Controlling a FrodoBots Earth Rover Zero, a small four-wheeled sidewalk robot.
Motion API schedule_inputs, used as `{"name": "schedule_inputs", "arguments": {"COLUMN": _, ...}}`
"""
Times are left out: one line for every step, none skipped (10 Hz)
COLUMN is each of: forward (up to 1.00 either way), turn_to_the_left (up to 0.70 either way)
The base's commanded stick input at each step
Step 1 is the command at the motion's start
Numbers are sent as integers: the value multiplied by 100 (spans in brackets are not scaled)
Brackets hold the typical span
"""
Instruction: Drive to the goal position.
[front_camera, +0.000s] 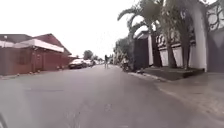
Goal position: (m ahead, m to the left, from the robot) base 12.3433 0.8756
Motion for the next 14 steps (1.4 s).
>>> {"name": "schedule_inputs", "arguments": {"forward": 70, "turn_to_the_left": 0}}
{"name": "schedule_inputs", "arguments": {"forward": 70, "turn_to_the_left": 0}}
{"name": "schedule_inputs", "arguments": {"forward": 70, "turn_to_the_left": 0}}
{"name": "schedule_inputs", "arguments": {"forward": 70, "turn_to_the_left": 0}}
{"name": "schedule_inputs", "arguments": {"forward": 70, "turn_to_the_left": 0}}
{"name": "schedule_inputs", "arguments": {"forward": 70, "turn_to_the_left": 0}}
{"name": "schedule_inputs", "arguments": {"forward": 70, "turn_to_the_left": 0}}
{"name": "schedule_inputs", "arguments": {"forward": 70, "turn_to_the_left": 0}}
{"name": "schedule_inputs", "arguments": {"forward": 70, "turn_to_the_left": 0}}
{"name": "schedule_inputs", "arguments": {"forward": 70, "turn_to_the_left": 0}}
{"name": "schedule_inputs", "arguments": {"forward": 70, "turn_to_the_left": 0}}
{"name": "schedule_inputs", "arguments": {"forward": 70, "turn_to_the_left": 0}}
{"name": "schedule_inputs", "arguments": {"forward": 70, "turn_to_the_left": 0}}
{"name": "schedule_inputs", "arguments": {"forward": 70, "turn_to_the_left": 0}}
